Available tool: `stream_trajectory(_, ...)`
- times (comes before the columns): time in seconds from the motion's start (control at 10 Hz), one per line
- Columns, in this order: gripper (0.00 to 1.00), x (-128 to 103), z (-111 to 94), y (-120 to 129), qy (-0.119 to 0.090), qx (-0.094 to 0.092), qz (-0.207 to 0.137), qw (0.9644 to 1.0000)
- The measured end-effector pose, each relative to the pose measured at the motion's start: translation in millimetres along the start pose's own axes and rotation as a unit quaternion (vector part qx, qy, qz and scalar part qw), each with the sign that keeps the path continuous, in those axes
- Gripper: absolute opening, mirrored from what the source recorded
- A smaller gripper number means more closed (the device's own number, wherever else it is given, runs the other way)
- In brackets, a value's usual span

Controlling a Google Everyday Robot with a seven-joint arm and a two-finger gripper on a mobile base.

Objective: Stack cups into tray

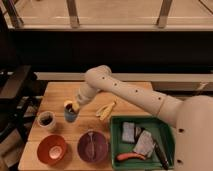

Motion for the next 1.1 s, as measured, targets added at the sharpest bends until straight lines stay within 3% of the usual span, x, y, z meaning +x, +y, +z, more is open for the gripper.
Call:
stream_trajectory(0.6, 0.00, -84, -85, 72, 0.006, -0.042, 0.065, 0.9970)
stream_trajectory(1.1, 0.00, -86, -87, 73, 0.006, -0.042, 0.067, 0.9969)
